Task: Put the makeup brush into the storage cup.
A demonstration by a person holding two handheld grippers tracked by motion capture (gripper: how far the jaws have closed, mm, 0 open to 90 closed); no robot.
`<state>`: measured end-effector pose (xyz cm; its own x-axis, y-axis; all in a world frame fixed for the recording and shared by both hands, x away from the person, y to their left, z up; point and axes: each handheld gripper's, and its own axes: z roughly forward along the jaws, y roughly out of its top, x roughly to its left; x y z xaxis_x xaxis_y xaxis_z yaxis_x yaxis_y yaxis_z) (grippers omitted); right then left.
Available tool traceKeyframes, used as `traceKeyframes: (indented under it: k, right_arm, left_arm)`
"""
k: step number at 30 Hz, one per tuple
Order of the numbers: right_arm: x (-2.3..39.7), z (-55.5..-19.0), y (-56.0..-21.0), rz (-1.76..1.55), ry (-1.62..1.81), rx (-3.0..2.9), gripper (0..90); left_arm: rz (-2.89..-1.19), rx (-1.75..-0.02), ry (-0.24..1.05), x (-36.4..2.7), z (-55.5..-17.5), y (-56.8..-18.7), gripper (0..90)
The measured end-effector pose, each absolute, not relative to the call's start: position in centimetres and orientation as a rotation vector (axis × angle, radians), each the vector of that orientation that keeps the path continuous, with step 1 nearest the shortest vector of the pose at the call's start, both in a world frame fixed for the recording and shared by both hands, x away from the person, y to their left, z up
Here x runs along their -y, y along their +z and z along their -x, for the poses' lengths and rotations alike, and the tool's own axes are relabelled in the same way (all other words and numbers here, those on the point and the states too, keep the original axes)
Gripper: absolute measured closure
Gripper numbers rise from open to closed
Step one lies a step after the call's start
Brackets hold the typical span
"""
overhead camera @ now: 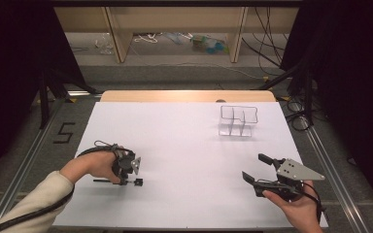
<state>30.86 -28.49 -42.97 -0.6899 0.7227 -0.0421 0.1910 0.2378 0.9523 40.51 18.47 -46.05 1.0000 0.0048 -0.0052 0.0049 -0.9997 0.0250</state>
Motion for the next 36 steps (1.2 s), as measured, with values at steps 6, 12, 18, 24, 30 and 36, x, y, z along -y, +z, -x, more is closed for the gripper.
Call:
traceKeyframes:
  k: [6,12,18,24,30,36]
  right_arm:
    - [28.48,-30.85,-42.97,-0.835,1.462,-2.036,19.3]
    - [28.5,-30.87,-43.0,-0.838,1.459,-2.036,19.3]
    - [28.43,-30.99,-43.1,-0.827,1.474,-2.031,19.4]
    - [28.5,-30.97,-43.07,-0.835,1.463,-2.038,19.5]
    - [28.52,-31.0,-43.09,-0.835,1.465,-2.037,19.5]
    - [28.45,-30.86,-43.08,-0.864,1.464,-2.056,19.5]
  left_arm:
    - [-3.115,-0.012,0.0,-18.36,-40.4,-46.1,80.0]
    - [-3.121,-0.012,0.007,-18.26,-40.4,-46.09,85.3]
    - [-3.131,-0.002,0.017,-18.14,-40.4,-46.06,85.8]
    - [-3.133,-0.012,0.016,-18.06,-40.39,-46.05,86.0]
    - [-3.124,-0.02,0.026,-18.24,-40.46,-45.79,86.0]
    - [-3.093,-0.044,0.031,-18.18,-40.36,-45.17,86.1]
